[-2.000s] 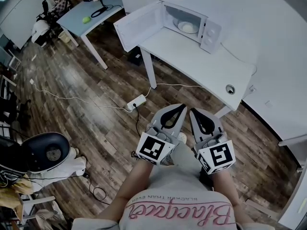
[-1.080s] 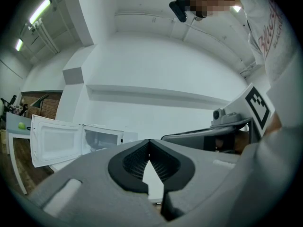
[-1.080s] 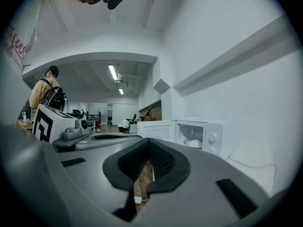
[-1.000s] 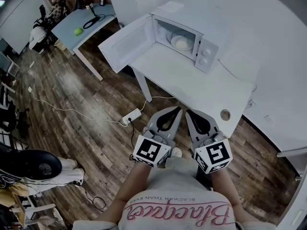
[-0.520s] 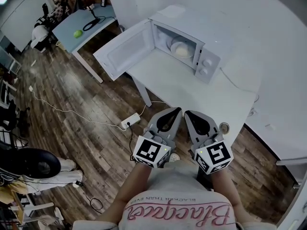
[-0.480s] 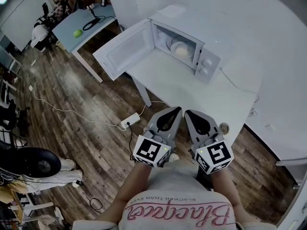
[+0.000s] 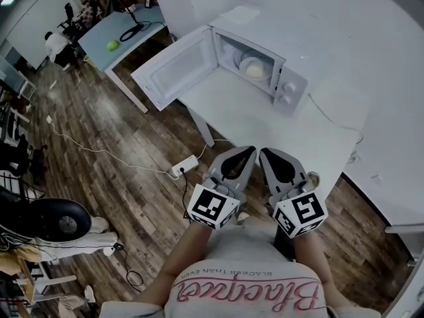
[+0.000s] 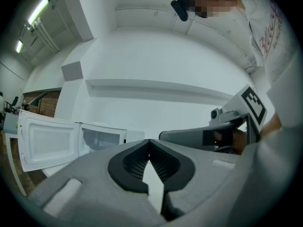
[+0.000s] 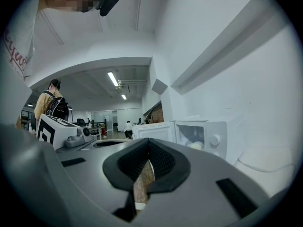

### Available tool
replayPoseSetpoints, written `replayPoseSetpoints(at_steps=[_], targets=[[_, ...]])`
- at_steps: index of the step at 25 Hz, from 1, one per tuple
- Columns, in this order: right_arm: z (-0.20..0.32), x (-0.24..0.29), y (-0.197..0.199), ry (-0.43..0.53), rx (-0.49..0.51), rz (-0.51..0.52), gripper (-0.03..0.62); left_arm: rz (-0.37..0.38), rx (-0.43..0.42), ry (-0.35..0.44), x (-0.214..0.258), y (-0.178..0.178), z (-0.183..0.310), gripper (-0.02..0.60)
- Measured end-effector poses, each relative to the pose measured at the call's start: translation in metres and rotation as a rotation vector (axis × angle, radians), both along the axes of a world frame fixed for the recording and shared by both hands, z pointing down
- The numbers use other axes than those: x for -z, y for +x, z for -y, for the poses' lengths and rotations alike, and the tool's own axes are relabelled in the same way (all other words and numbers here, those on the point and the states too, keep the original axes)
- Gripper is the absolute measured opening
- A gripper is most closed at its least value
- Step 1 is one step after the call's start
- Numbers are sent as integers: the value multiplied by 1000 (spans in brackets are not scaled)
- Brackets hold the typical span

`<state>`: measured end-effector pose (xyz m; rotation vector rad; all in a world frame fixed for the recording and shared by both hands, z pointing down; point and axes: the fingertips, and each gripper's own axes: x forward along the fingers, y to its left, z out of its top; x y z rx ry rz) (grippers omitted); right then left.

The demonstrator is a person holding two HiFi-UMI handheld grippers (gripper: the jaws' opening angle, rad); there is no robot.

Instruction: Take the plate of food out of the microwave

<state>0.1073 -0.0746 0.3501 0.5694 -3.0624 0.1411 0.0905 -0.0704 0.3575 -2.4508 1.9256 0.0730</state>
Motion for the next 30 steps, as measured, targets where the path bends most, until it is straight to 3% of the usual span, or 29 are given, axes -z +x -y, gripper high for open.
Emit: replayPoseSetpoints(at_steps=[19, 30], targets=[[12, -5, -10, -21, 9, 20, 12, 2, 0, 5, -1, -14, 19, 5], [44, 0, -40, -52, -56, 57, 12, -12, -34, 19, 5, -55, 49, 5]])
